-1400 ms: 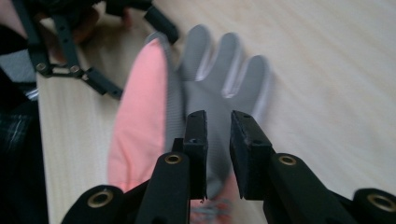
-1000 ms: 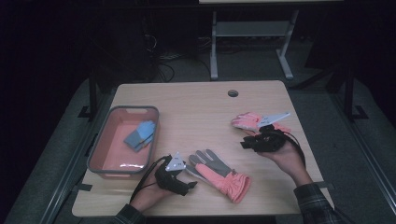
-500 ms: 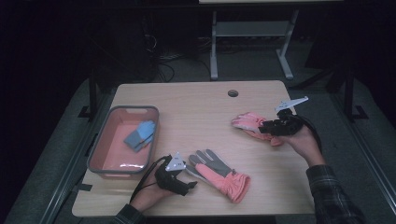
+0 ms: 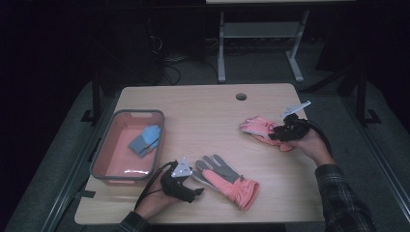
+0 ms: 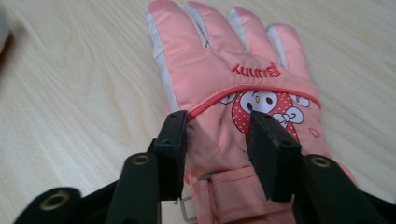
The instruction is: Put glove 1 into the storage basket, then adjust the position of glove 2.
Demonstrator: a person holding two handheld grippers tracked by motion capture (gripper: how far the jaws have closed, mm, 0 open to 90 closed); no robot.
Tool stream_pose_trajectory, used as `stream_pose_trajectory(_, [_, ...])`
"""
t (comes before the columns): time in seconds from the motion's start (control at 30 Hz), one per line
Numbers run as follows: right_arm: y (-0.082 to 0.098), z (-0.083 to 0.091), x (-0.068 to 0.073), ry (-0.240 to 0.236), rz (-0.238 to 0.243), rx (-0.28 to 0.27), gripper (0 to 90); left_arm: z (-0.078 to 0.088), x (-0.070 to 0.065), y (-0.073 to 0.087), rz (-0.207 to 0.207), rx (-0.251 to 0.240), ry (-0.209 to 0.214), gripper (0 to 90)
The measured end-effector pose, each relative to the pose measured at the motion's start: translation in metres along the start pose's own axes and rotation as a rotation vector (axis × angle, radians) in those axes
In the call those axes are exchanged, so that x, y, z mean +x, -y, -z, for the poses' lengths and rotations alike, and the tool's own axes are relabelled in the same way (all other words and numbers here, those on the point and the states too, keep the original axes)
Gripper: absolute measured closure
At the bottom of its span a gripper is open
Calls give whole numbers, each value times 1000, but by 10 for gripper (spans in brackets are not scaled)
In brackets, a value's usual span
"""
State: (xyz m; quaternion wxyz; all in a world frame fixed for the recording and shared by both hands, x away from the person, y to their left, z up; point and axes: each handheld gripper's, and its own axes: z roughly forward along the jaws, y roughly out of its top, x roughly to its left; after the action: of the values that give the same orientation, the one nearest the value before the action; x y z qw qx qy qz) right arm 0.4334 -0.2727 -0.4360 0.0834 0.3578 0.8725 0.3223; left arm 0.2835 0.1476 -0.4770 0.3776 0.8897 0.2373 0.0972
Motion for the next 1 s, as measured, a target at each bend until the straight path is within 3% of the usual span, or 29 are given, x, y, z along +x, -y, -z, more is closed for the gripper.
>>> stream_pose_trajectory(0.3, [7,-7,0,-12,-28,-19,855,0,0,0,0,0,0,125])
stream_pose_trajectory(0.73, [7,14,8,17,-79,-84,881,0,0,0,0,0,0,125])
stream_pose_trajectory(1.0, [8,37,23,33,-112,-123,880,0,0,0,0,0,0,125])
